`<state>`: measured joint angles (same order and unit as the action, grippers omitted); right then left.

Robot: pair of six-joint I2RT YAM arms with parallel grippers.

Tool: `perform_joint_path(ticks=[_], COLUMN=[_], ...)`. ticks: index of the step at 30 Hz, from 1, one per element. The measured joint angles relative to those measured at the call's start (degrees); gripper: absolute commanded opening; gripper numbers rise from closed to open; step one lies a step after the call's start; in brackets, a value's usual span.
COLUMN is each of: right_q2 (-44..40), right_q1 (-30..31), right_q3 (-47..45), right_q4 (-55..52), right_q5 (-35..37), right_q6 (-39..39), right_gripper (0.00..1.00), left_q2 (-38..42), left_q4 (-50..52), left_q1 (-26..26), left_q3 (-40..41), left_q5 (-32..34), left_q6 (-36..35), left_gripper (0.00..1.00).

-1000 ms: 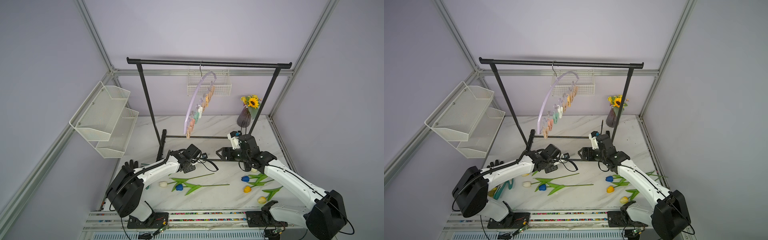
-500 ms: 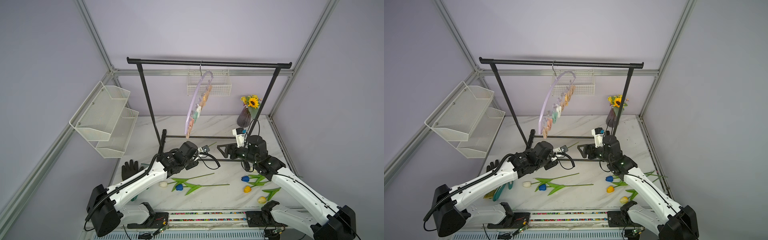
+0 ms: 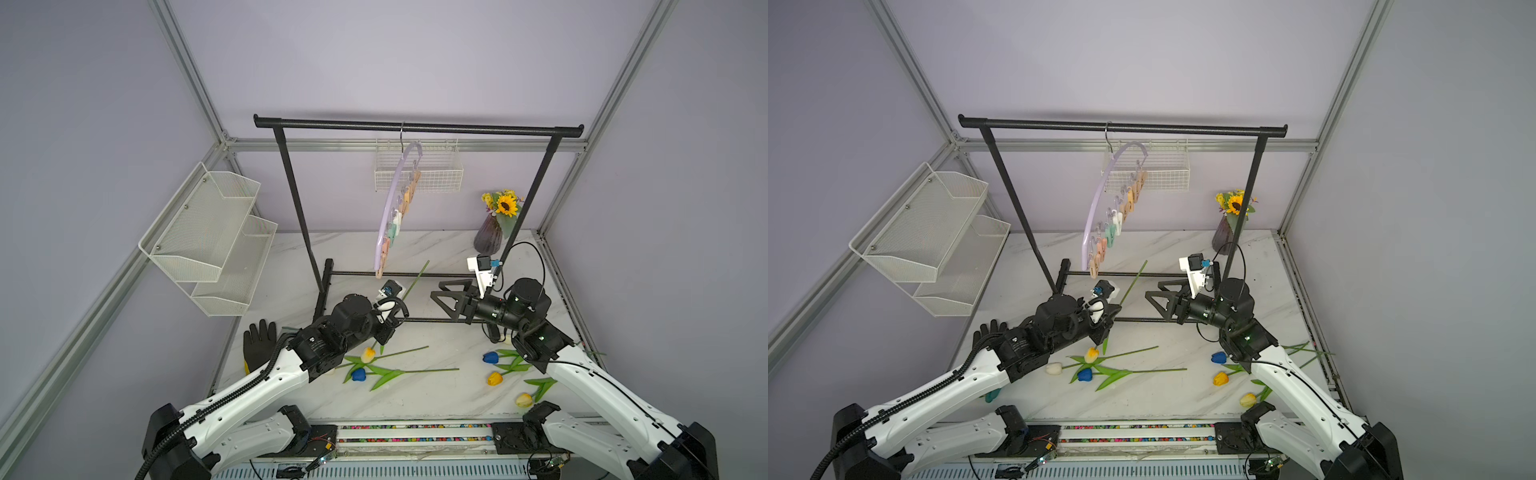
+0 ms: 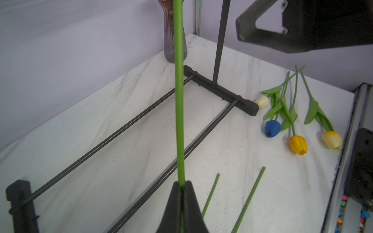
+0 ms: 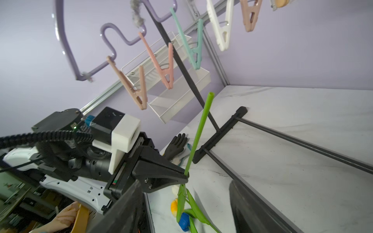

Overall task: Dry the flowers on a clothes hanger
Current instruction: Pick up the flower at the center of the board.

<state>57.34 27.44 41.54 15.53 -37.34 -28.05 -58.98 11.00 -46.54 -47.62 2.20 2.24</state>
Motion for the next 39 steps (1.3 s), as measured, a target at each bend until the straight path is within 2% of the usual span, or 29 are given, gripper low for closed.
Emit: perform_joint_path(ticks=[5,11,13,18,28,35,39], right_q2=[3.1,5.7,6.3,7.1,7.1,7.2,7.6], right_q1=[0.1,0.4,0.7,1.3,1.6,1.7,1.7], right_q3=[-1.4,-1.5,-1.5,-1.6,-1.7,-1.7,-1.7], right_q4=[8.1,14.6,16.9,20.8,23.1,24.0,23.9], right_q5=[-5.1,-8.2,-8.8,-8.8,-8.2,-7.9,-7.9], right_q6=[-1.7,-4.0,-4.8,-6.1,-6.3,-6.4,-6.4], right_gripper=[0.58,0.52,0.48,0.44,0.25,0.23,0.16], left_q2=[0.1,0.1,0.0,-0.3,-1.2,-1.6,-2.3], left_q4=[-8.2,-15.1,-16.5,-20.0,-22.7,-23.5,-23.6], left_q1=[0.0,0.0,0.0,0.0,0.0,0.0,0.0], left_q3=[1.6,1.6,1.6,1.6,1.6,1.6,1.6], left_q5=[-6.3,-11.5,-12.2,-13.4,-15.0,-16.0,-17.0], left_q6=[5.8,9.8,10.7,12.2,12.4,12.4,12.4], left_gripper=[0.00,0.00,0.00,0.00,0.00,0.00,0.00])
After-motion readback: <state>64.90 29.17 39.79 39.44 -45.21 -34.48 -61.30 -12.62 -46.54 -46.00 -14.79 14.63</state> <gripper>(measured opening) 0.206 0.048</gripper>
